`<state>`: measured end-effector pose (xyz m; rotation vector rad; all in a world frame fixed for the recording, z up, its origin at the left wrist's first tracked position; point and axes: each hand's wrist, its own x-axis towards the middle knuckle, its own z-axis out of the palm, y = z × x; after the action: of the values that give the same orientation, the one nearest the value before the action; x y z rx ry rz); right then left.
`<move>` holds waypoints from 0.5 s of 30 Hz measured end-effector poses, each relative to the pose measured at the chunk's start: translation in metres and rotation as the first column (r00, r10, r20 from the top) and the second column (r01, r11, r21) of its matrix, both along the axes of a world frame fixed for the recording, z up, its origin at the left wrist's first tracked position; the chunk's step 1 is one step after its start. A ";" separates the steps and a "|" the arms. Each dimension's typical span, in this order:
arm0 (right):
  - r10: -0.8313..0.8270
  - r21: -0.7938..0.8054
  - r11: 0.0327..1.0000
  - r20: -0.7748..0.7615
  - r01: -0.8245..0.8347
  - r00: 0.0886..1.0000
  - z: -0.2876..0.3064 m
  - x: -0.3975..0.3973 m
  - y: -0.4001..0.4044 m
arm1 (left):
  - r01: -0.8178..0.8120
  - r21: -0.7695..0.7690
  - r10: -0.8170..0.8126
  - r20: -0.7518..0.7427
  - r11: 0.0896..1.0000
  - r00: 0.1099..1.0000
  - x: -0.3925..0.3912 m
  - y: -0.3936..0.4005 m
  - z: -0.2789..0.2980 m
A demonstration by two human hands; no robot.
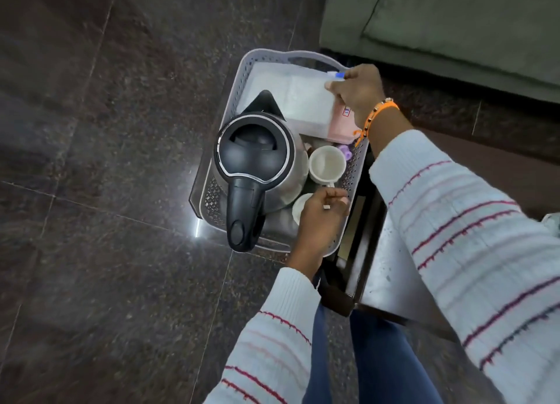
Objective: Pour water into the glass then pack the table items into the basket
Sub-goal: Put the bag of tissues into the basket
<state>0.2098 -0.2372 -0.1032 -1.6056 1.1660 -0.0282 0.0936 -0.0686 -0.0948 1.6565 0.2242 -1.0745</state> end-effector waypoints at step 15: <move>-0.088 0.073 0.994 0.183 0.076 0.979 0.032 -0.123 0.002 | -0.058 -0.011 0.059 0.123 0.998 0.991 -0.012 -0.017 0.003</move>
<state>0.0865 -0.2353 -0.0707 -1.4633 1.0760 -0.1884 0.0821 -0.0853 -0.0918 1.6926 0.1866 -0.9240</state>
